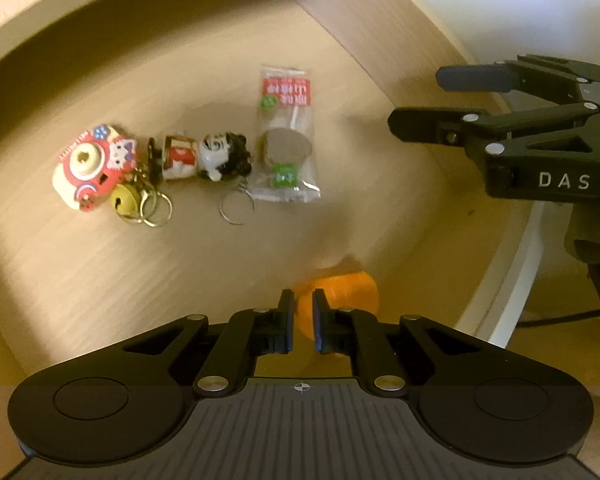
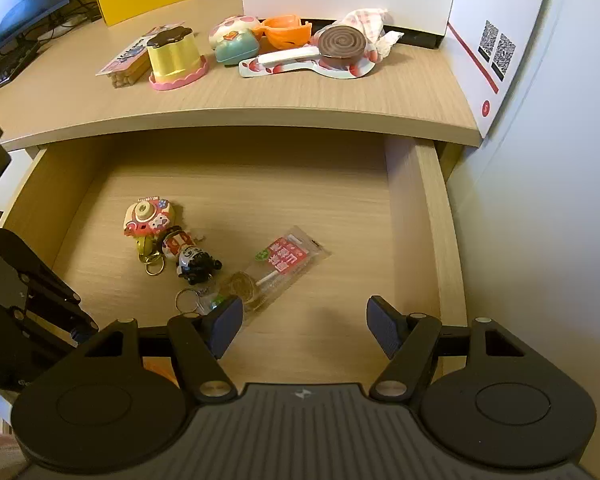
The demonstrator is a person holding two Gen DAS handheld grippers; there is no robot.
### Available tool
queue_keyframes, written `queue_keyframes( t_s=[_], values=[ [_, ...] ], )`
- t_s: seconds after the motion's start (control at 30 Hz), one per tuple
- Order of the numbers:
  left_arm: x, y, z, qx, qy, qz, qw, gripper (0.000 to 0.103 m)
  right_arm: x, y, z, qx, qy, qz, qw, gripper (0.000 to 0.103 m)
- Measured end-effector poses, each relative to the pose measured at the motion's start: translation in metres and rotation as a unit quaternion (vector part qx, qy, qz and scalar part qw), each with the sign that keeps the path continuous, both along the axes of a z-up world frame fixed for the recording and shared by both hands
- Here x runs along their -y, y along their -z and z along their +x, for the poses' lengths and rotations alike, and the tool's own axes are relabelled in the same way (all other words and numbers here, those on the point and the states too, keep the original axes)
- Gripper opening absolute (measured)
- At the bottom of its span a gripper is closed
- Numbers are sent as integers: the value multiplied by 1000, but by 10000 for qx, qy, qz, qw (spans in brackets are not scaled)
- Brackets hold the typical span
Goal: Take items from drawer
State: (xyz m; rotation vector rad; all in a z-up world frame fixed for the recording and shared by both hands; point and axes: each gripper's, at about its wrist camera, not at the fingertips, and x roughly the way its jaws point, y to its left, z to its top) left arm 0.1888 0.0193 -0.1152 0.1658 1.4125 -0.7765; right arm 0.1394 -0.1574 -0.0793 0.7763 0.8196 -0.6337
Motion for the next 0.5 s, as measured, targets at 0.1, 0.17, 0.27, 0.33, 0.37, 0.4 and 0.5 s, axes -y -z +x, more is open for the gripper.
queue_keyframes(
  t_s=[0.1, 0.17, 0.27, 0.33, 0.37, 0.4, 0.5],
  values=[
    [3, 0, 1, 74, -69, -14, 9999, 11, -1, -1, 4, 2, -79, -17, 10000, 70],
    [3, 0, 1, 210, -122, 70, 9997, 11, -2, 0, 6, -19, -135, -25, 9999, 70],
    [-6, -4, 3, 518, -281, 238, 9980, 10, -1, 1, 8, -50, -203, -22, 9998, 70],
    [-16, -7, 8, 708, -535, 307, 9956, 10, -1, 2, 7, -62, -215, -30, 9997, 70],
    [-21, -8, 11, 783, -683, 327, 9941, 10, 0, 3, 7, -60, -226, -30, 9997, 70],
    [-27, -9, 15, 842, -848, 343, 9922, 10, 0, 3, 6, -62, -224, -32, 9997, 70],
    [-46, -13, 26, 890, -1399, 296, 9857, 10, 0, 3, 7, -31, -315, -11, 9995, 69]
  ],
)
